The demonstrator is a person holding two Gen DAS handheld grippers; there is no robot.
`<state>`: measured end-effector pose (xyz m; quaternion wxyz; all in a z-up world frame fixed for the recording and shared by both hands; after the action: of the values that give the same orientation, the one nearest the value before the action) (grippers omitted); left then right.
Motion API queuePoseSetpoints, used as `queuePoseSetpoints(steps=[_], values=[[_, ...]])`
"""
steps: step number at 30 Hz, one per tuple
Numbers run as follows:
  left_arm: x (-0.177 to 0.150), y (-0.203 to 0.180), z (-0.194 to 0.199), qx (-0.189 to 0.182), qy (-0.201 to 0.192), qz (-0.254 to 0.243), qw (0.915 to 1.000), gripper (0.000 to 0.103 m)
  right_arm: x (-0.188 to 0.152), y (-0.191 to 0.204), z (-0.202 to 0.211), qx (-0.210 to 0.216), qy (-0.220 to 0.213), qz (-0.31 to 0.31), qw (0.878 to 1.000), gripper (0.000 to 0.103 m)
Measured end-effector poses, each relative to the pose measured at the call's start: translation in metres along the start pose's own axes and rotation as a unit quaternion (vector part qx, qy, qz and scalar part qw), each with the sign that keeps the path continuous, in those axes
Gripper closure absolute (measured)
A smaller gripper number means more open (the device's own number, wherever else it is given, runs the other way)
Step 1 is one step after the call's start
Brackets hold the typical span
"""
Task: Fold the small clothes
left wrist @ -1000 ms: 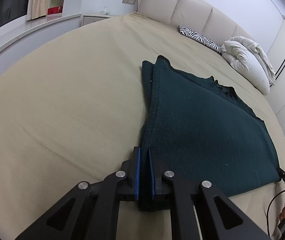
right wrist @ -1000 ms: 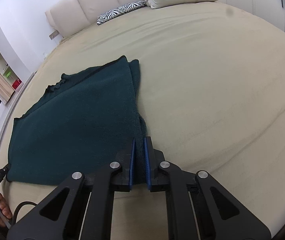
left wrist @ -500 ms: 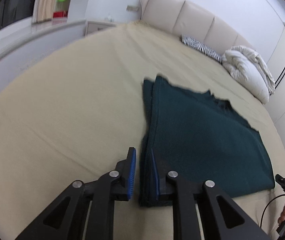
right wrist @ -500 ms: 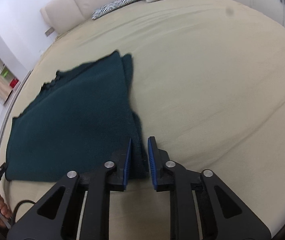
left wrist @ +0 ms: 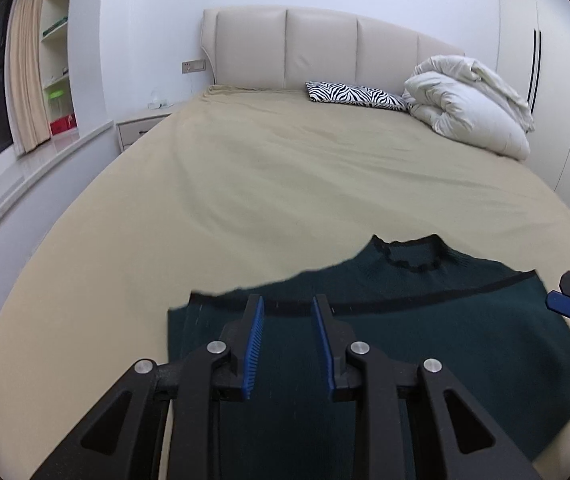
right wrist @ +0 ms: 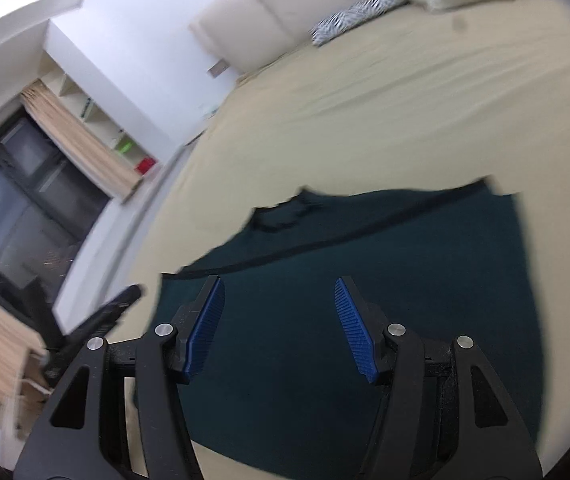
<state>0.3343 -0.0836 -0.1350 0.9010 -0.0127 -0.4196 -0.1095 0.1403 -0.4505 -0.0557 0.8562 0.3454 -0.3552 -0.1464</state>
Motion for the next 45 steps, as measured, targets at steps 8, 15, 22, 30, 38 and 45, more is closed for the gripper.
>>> queuePoseSetpoints(steps=[8,15,22,30,38,45], values=[[-0.035,0.041,-0.081,-0.043,0.083,0.102,0.9904,0.071,0.008,-0.066,-0.091,0.052,0.026,-0.132,0.99,0.056],[-0.039,0.042,-0.086,-0.048,0.078,0.104,0.9903,0.071,0.023,-0.161,-0.016,0.078,-0.119,-0.218,0.965,0.075],[-0.038,0.034,-0.051,-0.011,0.079,0.091,0.9926,0.07,0.015,-0.128,0.044,-0.012,-0.13,-0.17,0.977,0.061],[-0.099,-0.001,0.009,-0.016,0.078,0.034,0.9962,0.041,-0.087,-0.007,-0.032,0.101,0.034,-0.075,0.991,0.049],[-0.103,0.006,0.013,-0.018,0.08,0.047,0.9955,0.041,-0.093,-0.098,0.032,0.026,-0.067,-0.169,0.983,0.077],[-0.094,0.001,0.043,0.027,0.079,0.02,0.9963,0.041,-0.102,-0.098,0.158,-0.17,-0.187,-0.107,0.962,0.043]])
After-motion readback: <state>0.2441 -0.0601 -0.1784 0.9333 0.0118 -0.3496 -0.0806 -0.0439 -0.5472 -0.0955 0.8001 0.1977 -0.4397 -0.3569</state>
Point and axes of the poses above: each gripper's, at about its wrist camera, not at the fingertips, and z roughly against the way its jaws point, y to its left, x to its top, the point moved 5 cm from there along -z, roughly the way its jaws point, and after that the axes turned 8 degrees about x, right-handed, at the moved point
